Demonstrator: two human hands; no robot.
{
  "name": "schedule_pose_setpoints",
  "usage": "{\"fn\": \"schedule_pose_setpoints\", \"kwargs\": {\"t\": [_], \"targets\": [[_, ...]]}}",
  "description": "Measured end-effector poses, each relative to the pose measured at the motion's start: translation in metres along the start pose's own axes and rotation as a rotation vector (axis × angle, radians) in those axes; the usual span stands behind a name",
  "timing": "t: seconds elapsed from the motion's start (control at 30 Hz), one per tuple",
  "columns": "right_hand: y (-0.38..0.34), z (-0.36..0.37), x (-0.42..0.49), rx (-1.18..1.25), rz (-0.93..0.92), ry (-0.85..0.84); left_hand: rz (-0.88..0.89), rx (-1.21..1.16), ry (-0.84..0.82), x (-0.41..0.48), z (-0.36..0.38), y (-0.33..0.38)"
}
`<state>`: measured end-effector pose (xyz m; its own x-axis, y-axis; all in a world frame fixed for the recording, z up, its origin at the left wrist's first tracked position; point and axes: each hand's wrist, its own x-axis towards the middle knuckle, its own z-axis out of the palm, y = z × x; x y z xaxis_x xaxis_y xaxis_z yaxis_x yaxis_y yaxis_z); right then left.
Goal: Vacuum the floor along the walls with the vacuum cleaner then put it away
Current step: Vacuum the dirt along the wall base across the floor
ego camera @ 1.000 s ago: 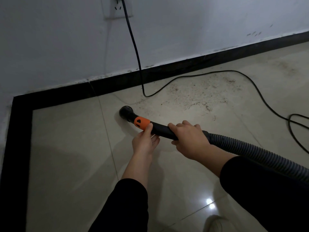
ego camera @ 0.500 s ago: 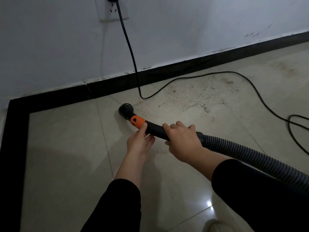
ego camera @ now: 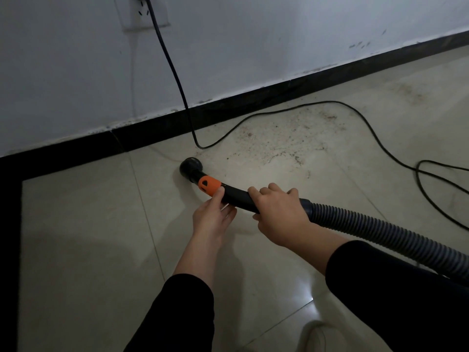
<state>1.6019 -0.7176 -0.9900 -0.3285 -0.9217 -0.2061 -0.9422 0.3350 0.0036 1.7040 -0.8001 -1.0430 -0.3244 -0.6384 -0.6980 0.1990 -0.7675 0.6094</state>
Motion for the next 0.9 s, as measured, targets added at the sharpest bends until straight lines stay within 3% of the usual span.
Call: {"fn": "schedule_pose_setpoints", "kwargs": {"t": [0.9], "targets": [[0.038, 0.002, -0.042, -0.039, 0.121, -0.027, -0.101, 0.046, -0.099, -0.025, 0.034, -0.032]]}}
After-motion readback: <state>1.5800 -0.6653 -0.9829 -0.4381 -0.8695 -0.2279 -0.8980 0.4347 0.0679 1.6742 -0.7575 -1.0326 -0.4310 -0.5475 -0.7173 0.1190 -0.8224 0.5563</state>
